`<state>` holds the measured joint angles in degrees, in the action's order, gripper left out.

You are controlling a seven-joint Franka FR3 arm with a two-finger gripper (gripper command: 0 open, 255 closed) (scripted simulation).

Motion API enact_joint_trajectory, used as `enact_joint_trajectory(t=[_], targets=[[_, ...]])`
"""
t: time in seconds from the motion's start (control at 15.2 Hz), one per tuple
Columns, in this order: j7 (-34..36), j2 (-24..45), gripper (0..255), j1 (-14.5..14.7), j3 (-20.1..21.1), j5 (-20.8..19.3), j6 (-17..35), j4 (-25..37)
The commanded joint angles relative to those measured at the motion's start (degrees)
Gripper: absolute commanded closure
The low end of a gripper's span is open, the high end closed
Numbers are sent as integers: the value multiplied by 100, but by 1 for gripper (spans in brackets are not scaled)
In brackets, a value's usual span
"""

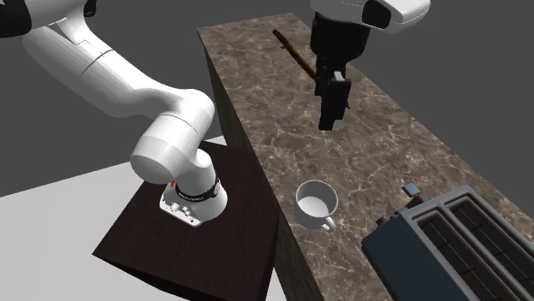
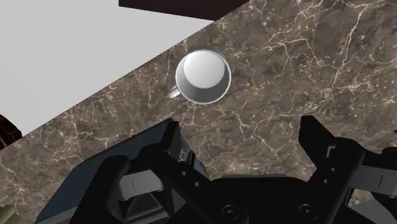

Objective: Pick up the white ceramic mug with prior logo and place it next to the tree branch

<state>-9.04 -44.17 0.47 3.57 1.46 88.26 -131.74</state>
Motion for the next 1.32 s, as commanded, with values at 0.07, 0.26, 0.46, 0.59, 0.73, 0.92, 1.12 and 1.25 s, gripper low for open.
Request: enact_joint_trajectory(t=[0.07,0.26,0.46,0.59,0.73,0.92,1.12,1.25], targets=[[17,-47,0,3,18,8,193,-226],[70,-139,0,14,76,33,783,-869],[127,-152,0,28,139,60,1399,-1459],[167,-111,0,36,186,80,1829,-1823],[209,-23,0,44,236,99,2280,-2160],[277,206,0,51,318,127,3001,-2614],[354,572,0,47,409,147,3785,-2994],[382,767,0,40,443,149,4131,-3134]])
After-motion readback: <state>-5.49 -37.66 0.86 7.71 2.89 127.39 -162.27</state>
